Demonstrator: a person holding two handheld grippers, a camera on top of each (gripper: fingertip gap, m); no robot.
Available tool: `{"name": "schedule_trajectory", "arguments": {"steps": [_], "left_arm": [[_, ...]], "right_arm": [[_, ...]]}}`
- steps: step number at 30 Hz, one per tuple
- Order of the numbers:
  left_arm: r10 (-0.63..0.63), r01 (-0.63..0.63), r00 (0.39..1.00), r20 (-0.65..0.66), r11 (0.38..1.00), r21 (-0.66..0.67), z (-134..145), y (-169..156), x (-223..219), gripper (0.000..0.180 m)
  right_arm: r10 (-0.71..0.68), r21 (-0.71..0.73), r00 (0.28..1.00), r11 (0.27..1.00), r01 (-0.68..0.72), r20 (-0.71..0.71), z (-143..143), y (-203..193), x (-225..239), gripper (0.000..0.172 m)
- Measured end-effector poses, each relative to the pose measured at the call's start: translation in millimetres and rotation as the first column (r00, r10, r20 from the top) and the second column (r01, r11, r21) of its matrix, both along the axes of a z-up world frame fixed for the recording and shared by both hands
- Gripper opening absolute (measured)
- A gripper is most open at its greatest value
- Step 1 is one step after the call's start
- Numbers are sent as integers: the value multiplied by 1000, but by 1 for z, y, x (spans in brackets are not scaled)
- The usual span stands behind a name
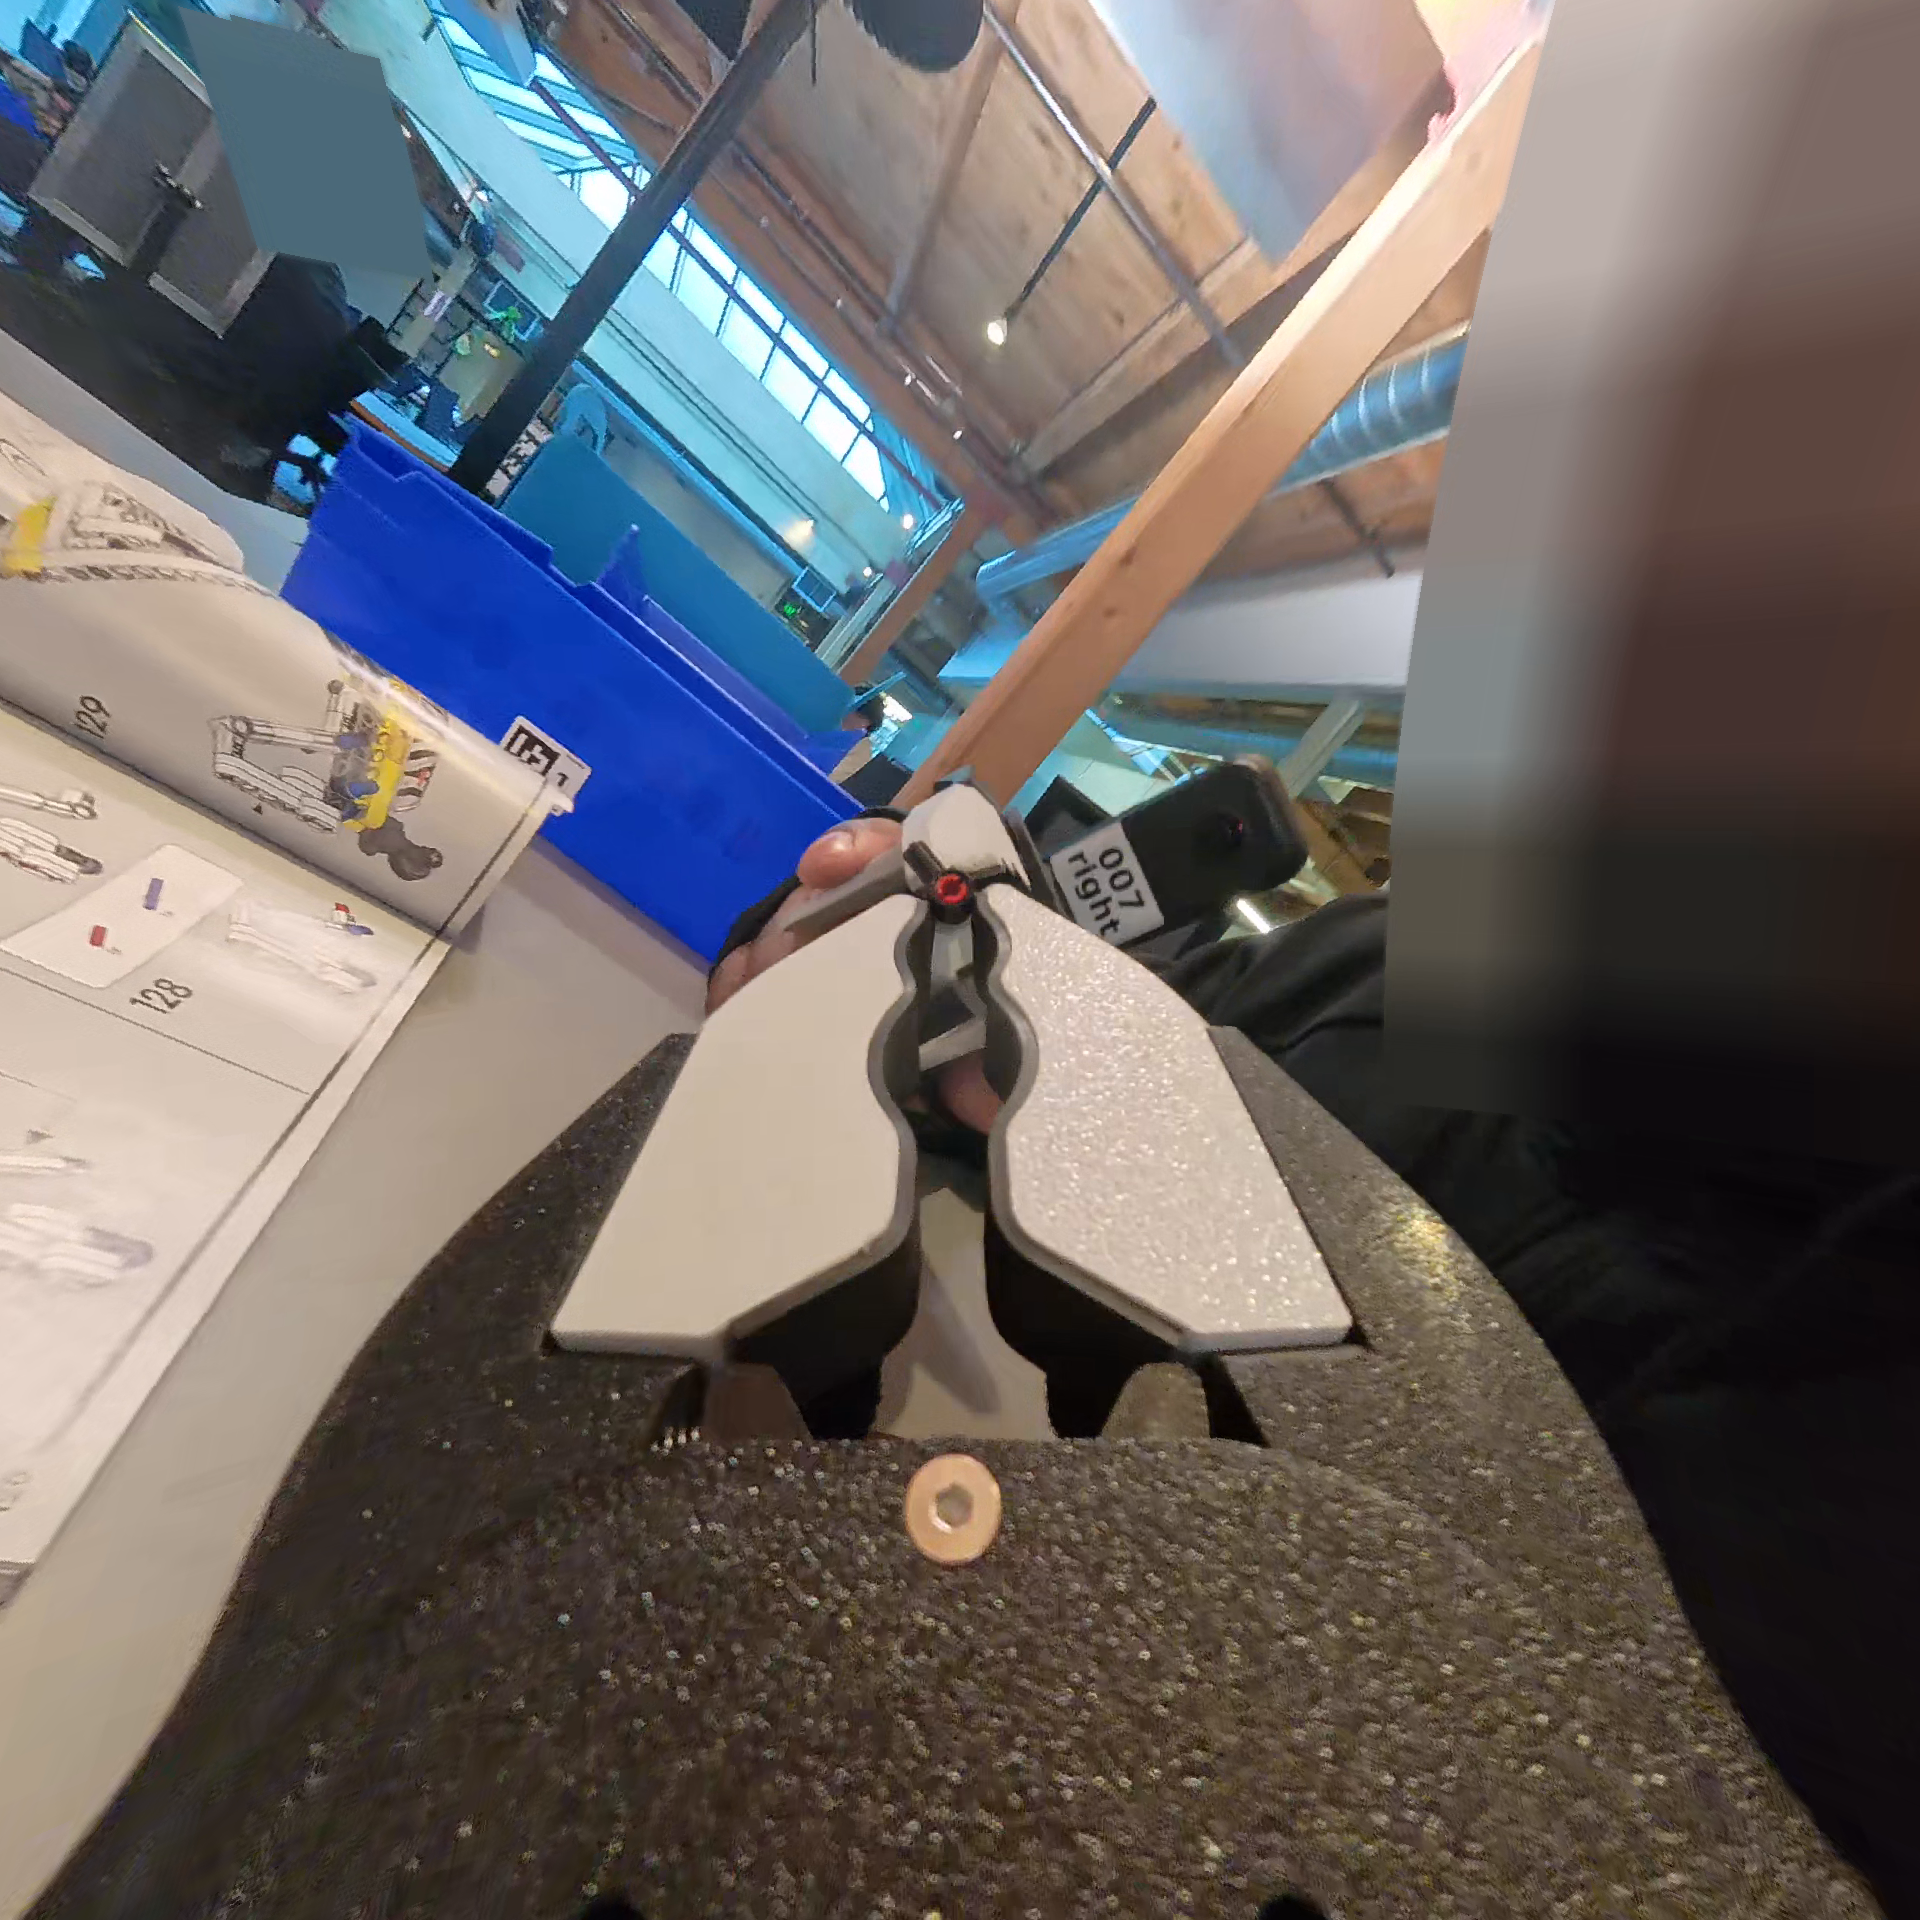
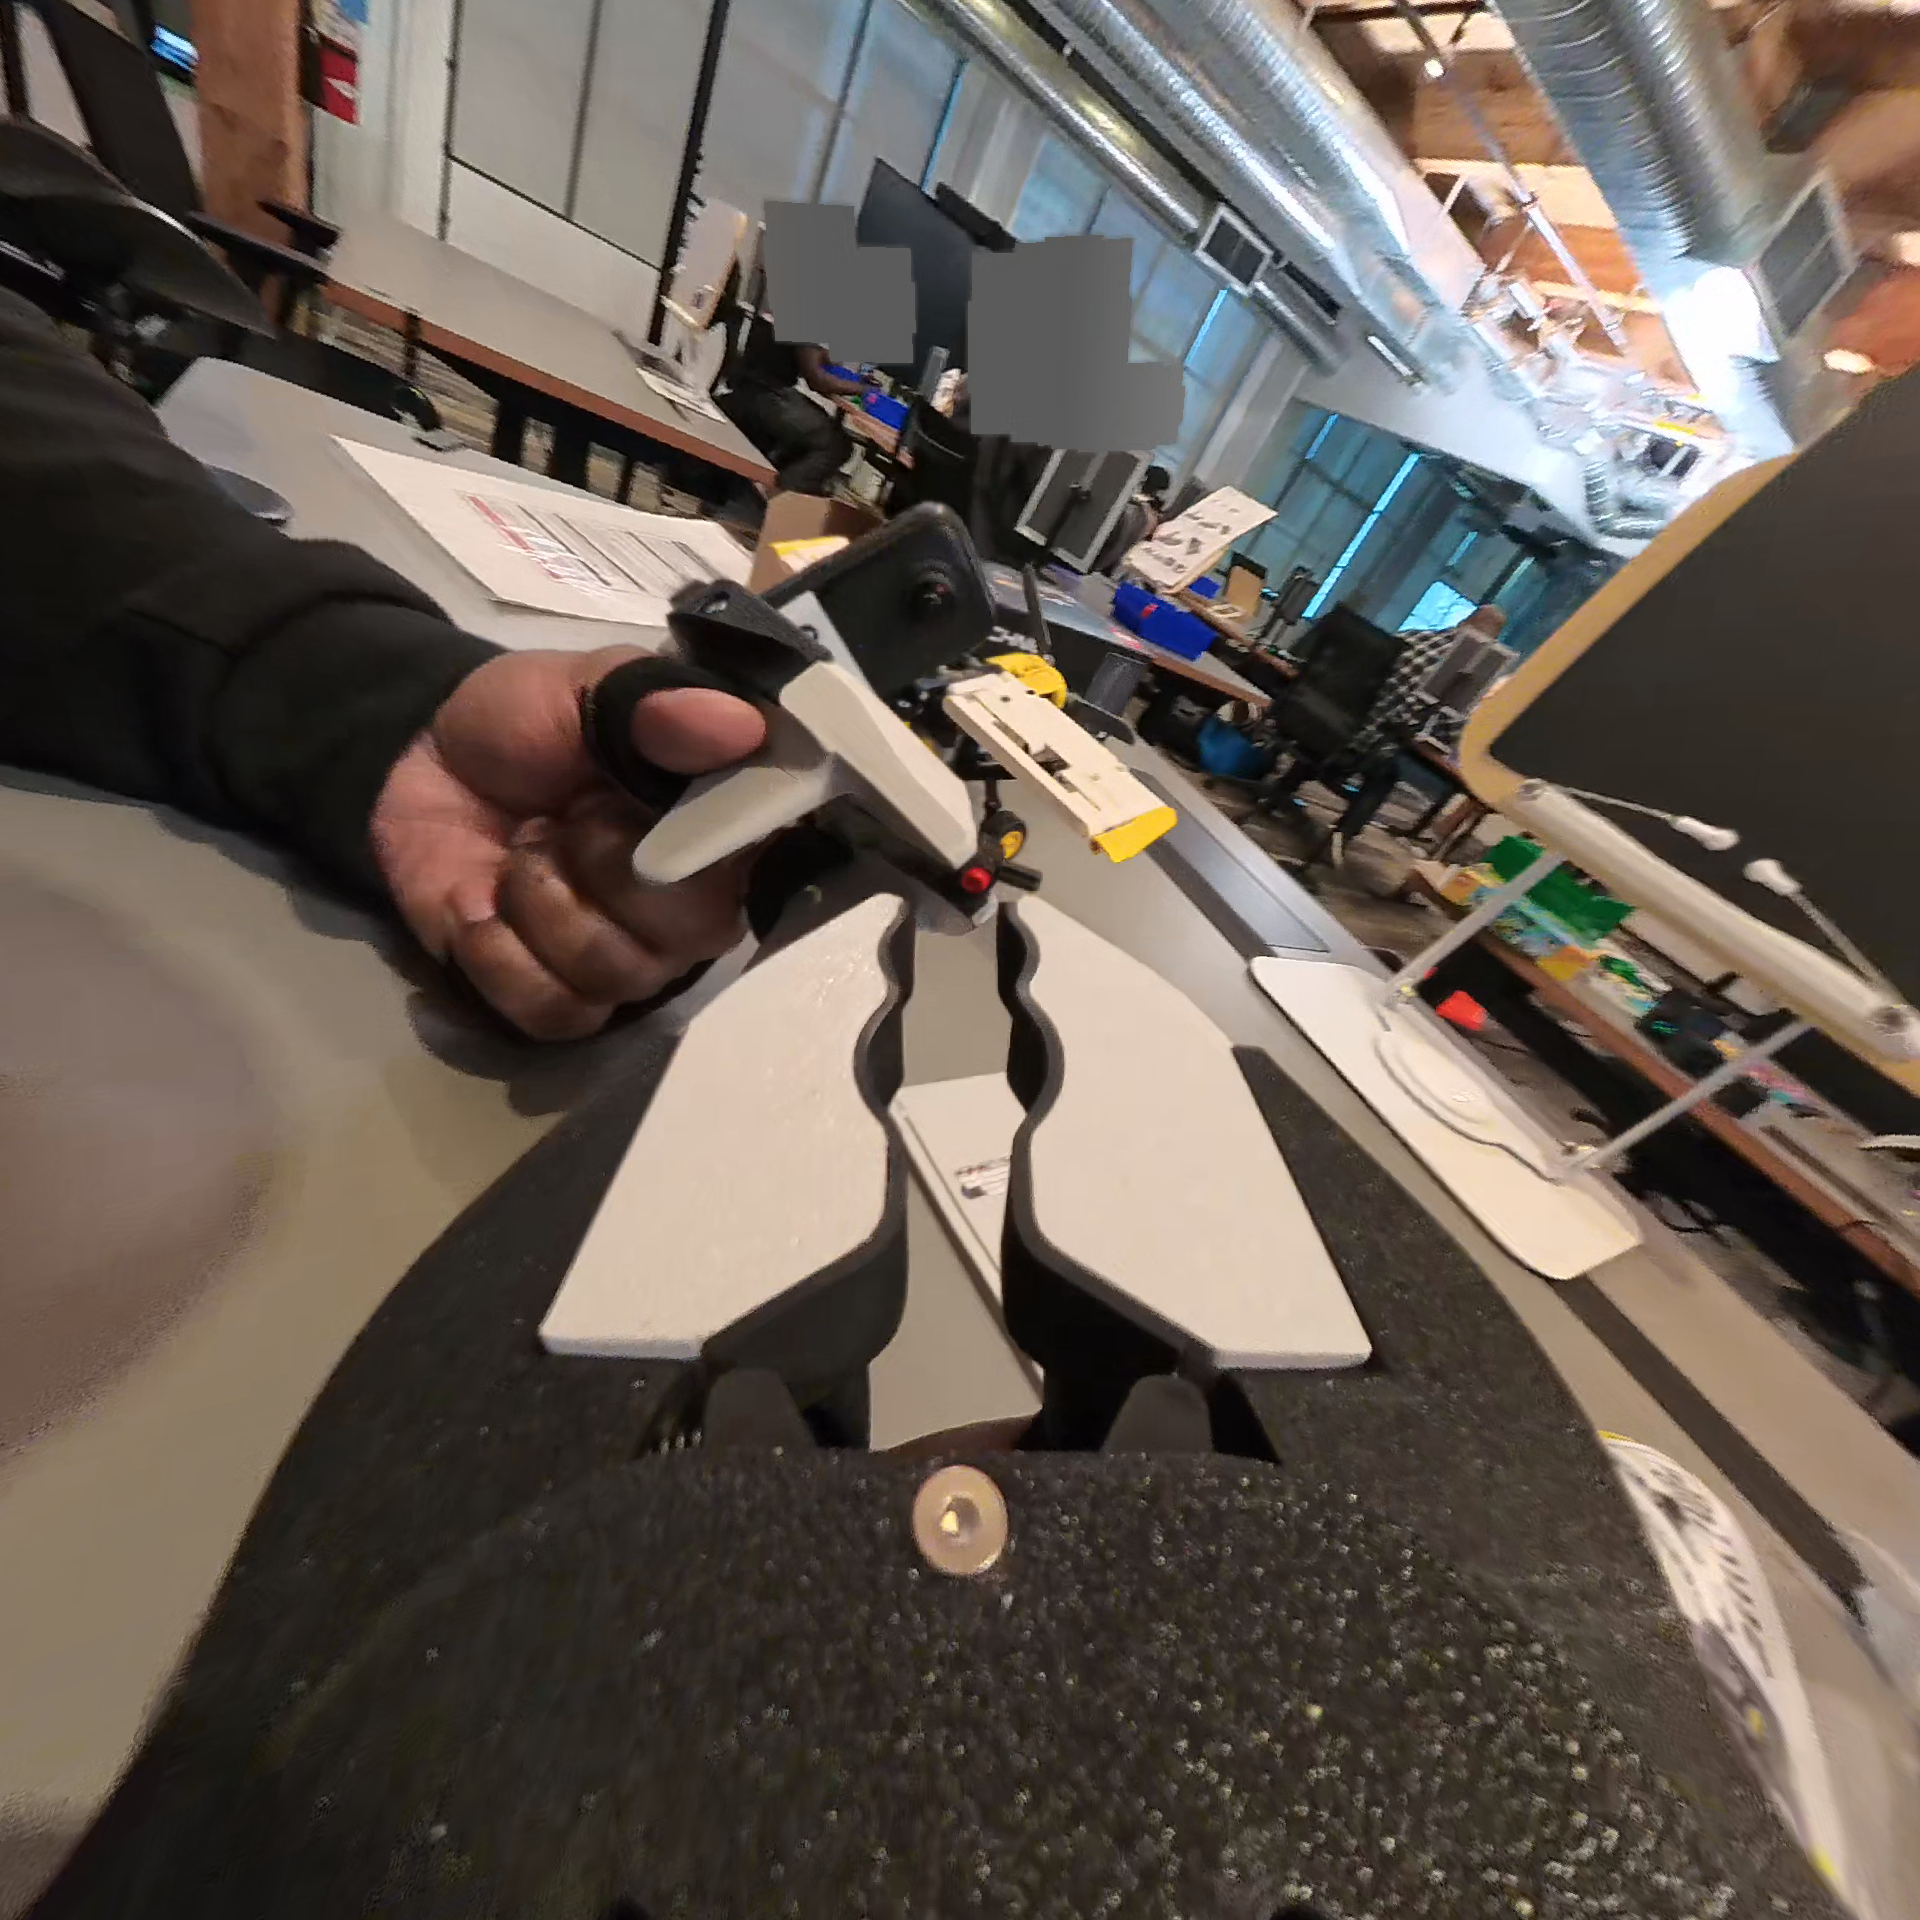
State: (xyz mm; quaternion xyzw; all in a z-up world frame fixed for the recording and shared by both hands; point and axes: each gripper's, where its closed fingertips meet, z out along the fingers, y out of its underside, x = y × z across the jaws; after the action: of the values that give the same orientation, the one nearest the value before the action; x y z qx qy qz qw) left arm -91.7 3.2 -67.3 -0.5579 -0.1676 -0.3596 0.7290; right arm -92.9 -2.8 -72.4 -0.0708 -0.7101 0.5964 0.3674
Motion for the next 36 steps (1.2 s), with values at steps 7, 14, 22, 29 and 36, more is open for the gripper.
{"name": "schedule_trajectory", "arguments": {"steps": [7, 14, 22, 29, 36], "left_arm": [[-38, 38, 998, 43, 999, 3, -1, 2, 4, 7], [-58, 52, 996, -69, 994, -96, -10, 11, 17, 7], [0, -46, 969, -245, 982, -182, -19, 14, 16, 7], [-21, -41, 960, -280, 976, -214, -23, 13, 18, 8], [-28, -69, 940, -340, 961, -269, -28, 10, 15, 9]], "right_arm": [[2, 11, 999, 1000, -2, -40, -2, 2, 1, 21], [25, 25, 999, 999, -24, -28, -6, 7, 2, 28], [43, 37, 999, 998, -43, -13, -16, 8, 4, 18], [79, 41, 997, 996, -79, -14, -19, 9, 6, 15], [82, 53, 996, 995, -81, -24, -20, 11, 5, 15]]}}
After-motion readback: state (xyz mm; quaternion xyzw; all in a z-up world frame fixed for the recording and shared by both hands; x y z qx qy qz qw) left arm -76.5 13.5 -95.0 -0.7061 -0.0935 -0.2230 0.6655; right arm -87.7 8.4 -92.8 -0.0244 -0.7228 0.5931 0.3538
